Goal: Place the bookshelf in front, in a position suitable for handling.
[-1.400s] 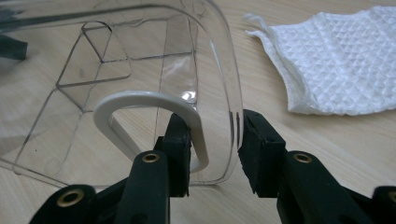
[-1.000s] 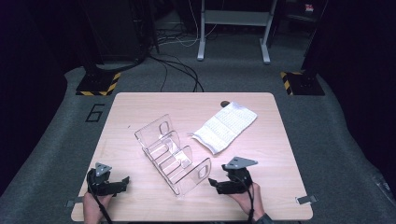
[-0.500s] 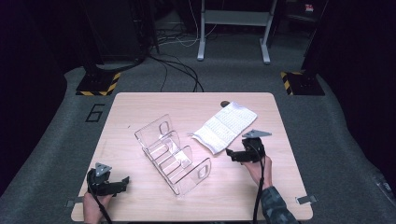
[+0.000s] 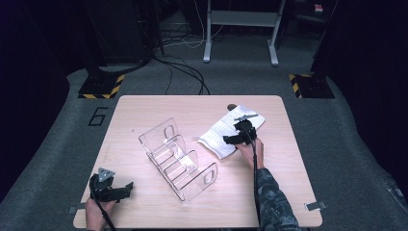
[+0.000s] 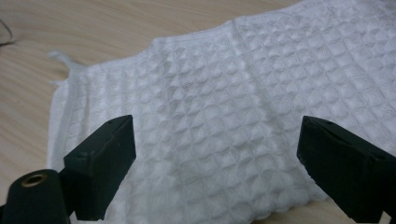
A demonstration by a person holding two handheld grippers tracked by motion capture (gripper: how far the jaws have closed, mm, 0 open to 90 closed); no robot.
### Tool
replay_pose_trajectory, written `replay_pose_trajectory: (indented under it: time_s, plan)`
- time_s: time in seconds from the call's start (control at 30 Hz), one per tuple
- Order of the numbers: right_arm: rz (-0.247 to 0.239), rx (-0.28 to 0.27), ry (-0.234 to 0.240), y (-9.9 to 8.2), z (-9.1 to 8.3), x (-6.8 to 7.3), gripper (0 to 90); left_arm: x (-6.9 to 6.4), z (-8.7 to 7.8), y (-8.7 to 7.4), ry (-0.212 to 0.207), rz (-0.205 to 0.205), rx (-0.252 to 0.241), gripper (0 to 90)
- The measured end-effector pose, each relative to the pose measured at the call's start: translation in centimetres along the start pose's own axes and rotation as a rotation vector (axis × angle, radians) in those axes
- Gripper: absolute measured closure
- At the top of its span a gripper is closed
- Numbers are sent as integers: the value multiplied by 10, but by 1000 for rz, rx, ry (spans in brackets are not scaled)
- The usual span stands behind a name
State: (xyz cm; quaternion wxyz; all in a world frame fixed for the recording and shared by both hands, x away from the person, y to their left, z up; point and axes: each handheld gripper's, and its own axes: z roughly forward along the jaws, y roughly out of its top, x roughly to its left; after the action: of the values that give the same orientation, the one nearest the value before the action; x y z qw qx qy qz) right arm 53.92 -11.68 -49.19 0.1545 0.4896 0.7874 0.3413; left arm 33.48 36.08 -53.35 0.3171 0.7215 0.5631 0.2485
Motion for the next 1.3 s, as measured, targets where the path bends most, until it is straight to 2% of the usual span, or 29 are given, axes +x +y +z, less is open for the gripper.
replay_pose_trajectory:
  time_s: [0.07,0.27,0.3,0.53,0.63,0.67,0.7,0.73,0.77,0.8,0.83,0.9,0.93,1.07,1.13,1.23,1.3]
  plan:
    - [-28,13,-20,0,8,1,141,0,0,0,0,0,0,15]
    - [-30,32,-28,-2,18,0,156,0,0,0,0,0,0,15]
    - [-34,53,-24,-4,21,0,183,0,0,0,0,0,0,15]
    - [-50,80,-59,-5,21,1,283,0,0,0,0,0,0,16]
    - [-44,68,-62,-5,20,1,357,0,0,0,0,2,1,16]
    - [-44,68,-62,-5,20,1,357,0,0,0,0,2,1,17]
    - [-38,59,-65,-6,18,-1,456,0,0,0,0,1,2,16]
    - [-38,59,-65,-6,18,-1,456,0,0,0,0,1,2,17]
    - [-35,58,-71,-6,18,-2,492,0,0,0,0,1,2,17]
    - [-28,52,-68,-7,16,-5,599,0,0,0,1,1,2,17]
    - [-28,52,-68,-7,16,-5,599,0,0,0,1,1,2,17]
    - [-16,51,-67,-8,14,-9,706,0,0,0,1,2,1,18]
    - [13,38,-68,-10,13,-12,787,0,0,0,2,1,1,19]
    - [29,31,-51,-11,11,-16,833,0,0,0,0,0,1,19]
    - [52,8,-48,-13,7,-20,844,0,0,0,-1,-2,1,20]
    - [72,-31,-42,-11,-4,-24,846,0,0,0,0,-5,-1,21]
    - [65,-54,-47,-9,-17,-26,847,0,0,0,0,-3,0,21]
